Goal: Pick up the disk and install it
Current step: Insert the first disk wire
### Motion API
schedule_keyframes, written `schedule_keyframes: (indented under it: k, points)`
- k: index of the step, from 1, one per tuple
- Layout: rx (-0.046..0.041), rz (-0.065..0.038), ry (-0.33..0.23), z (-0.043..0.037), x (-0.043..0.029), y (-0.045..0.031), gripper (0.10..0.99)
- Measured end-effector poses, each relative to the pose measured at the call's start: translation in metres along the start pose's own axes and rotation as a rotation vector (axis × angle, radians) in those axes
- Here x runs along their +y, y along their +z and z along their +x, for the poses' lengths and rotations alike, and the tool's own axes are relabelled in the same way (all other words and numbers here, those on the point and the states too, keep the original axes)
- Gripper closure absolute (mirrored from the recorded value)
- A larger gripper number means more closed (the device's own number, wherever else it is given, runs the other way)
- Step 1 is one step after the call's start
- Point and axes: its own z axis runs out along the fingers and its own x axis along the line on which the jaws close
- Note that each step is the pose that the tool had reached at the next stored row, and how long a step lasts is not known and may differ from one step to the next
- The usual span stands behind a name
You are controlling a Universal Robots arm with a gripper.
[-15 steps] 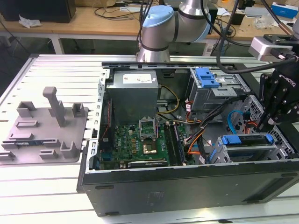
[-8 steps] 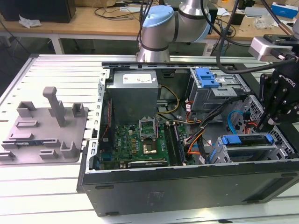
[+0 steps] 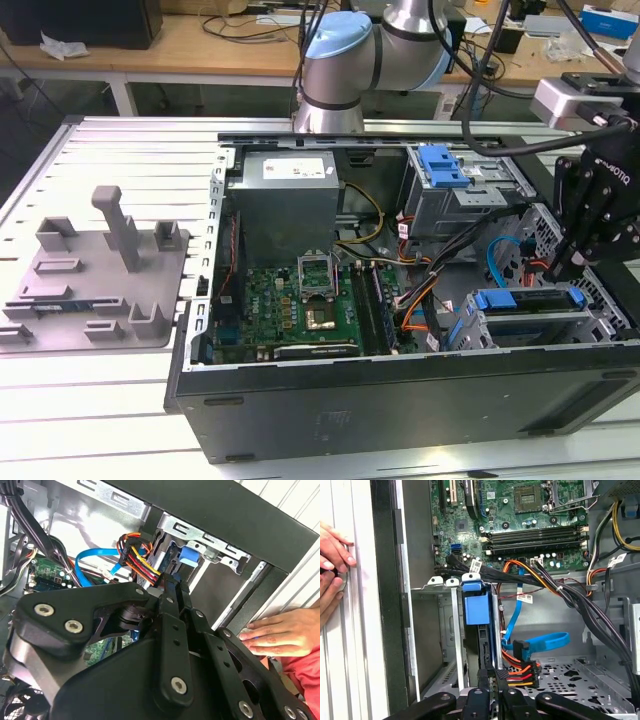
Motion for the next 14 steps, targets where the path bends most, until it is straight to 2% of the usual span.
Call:
schedule_keyframes:
  k: [14]
  points:
    - [0.0001,-0.001,-0.004,-0.0003,-0.0007,0.0029,0.922]
